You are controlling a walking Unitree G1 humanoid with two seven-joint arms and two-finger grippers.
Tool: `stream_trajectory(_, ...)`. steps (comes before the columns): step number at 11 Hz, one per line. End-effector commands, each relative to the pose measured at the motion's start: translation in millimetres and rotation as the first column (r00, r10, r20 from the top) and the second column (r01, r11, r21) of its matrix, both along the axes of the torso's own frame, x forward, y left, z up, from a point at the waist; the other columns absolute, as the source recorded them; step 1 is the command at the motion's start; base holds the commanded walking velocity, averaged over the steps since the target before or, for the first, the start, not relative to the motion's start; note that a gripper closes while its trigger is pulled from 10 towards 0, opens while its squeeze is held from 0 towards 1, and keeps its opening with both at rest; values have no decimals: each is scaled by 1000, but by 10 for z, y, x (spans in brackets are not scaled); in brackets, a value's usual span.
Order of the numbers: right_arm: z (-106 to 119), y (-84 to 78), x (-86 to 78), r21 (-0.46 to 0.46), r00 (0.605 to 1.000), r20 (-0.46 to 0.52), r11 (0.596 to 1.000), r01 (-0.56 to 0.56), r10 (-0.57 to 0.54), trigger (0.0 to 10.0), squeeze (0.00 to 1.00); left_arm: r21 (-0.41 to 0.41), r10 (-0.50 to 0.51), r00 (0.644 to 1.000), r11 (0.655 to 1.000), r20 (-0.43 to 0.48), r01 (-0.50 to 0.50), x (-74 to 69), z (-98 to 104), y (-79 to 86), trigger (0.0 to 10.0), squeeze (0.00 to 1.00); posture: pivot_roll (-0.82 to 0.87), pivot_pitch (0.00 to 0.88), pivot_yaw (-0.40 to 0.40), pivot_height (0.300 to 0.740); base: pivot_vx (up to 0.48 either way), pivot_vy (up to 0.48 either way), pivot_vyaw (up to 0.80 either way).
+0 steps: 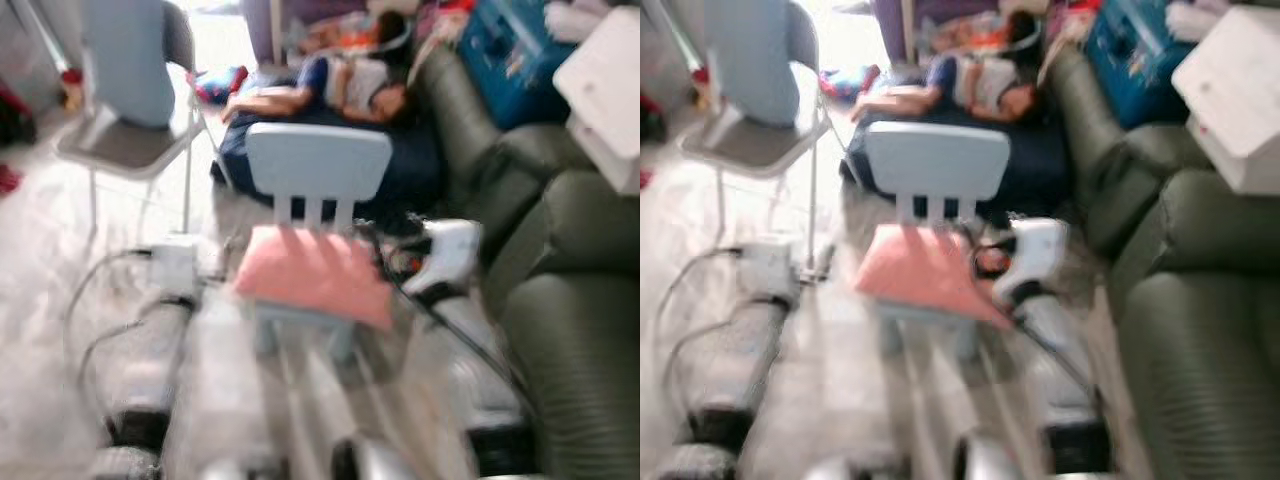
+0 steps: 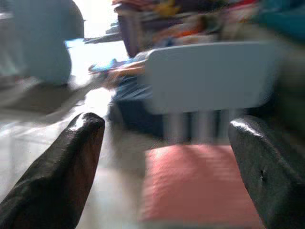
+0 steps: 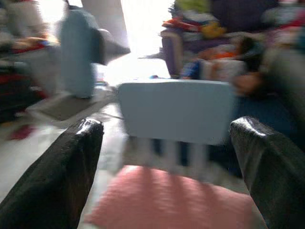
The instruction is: Move the pillow to the sofa
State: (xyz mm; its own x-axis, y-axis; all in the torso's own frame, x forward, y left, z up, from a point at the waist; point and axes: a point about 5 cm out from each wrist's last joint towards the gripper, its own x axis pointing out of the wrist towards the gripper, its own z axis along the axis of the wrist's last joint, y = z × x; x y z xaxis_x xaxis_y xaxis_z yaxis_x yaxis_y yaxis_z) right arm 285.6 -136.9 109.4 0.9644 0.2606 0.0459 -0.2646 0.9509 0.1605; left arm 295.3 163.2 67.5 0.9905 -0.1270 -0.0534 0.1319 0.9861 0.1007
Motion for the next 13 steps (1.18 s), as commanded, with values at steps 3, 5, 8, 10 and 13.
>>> stream_trajectory(3, 72, 105, 15, 19, 999, 26, 1000, -24, 24, 10000, 0, 23, 19, 1000, 1000, -12, -19, -27, -24, 117, 10000, 0, -51, 98, -41, 740, 361, 316, 0)
stream_trajectory(5, 80, 114, 22, 18, 999, 27, 1000, -26, 25, 10000, 0, 22, 13, 1000, 1000, -14, -13, -26, -27, 100, 10000, 0, -51, 99, -40, 740, 414, 124, 0)
stream_trajectory(8, 58, 126, 37, 13, 1000, 7, 1000, -23, 23, 10000, 0, 30, 3, 1000, 1000, -16, -2, -29, -30, 73, 10000, 0, -47, 100, -43, 740, 375, 0, -533)
stream_trajectory(10, 57, 130, 37, 15, 1000, 9, 1000, -22, 22, 10000, 0, 44, -5, 1000, 999, -13, 6, -34, -32, 60, 10000, 0, -46, 99, -43, 740, 405, 0, -219)
stream_trajectory(13, 63, 145, 43, 13, 1000, 12, 1000, -26, 26, 10000, 0, 28, -12, 1000, 1000, -20, 13, -34, -41, 27, 10000, 0, -46, 98, -43, 740, 420, 0, 0)
